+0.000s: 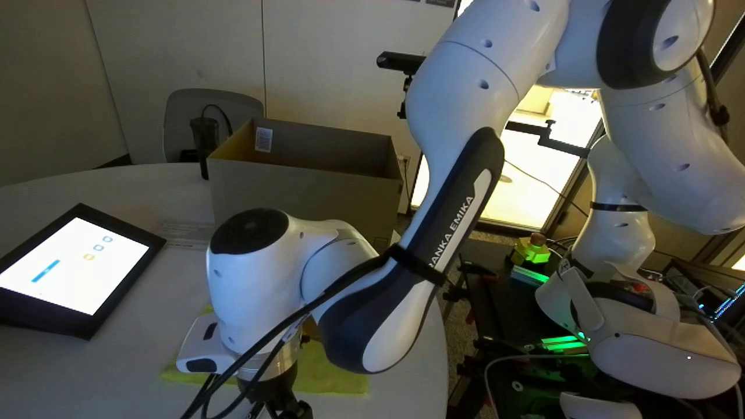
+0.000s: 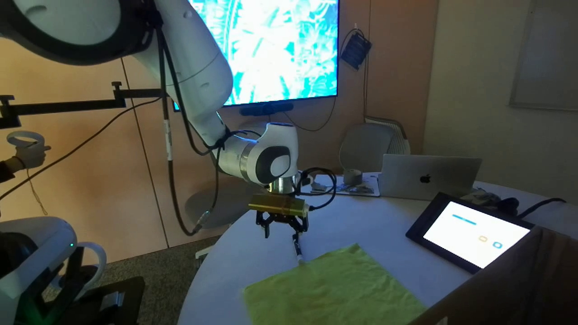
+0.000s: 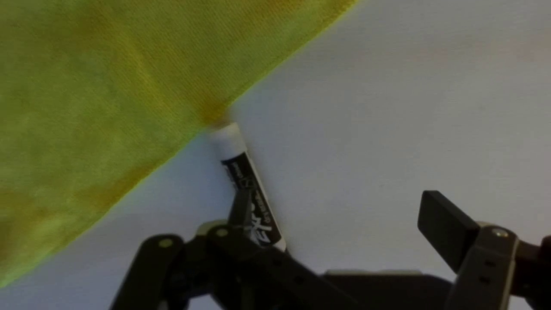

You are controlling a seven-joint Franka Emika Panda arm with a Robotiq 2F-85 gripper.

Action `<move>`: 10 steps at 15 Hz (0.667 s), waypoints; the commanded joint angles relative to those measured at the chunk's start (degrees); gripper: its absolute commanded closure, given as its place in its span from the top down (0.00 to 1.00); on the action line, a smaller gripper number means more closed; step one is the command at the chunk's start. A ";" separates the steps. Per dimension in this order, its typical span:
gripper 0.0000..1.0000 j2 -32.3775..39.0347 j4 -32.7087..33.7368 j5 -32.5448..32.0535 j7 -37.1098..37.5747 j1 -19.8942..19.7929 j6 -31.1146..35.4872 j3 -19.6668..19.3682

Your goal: Put the black marker on the towel, fold the towel twice then place it inside the box

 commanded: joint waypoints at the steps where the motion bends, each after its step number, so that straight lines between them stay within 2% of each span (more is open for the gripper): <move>1: 1.00 3.38 4.86 -2.66 -0.67 1.48 -0.80 -1.41; 10: 1.00 9.15 11.38 -2.80 -1.61 1.32 -2.95 -1.63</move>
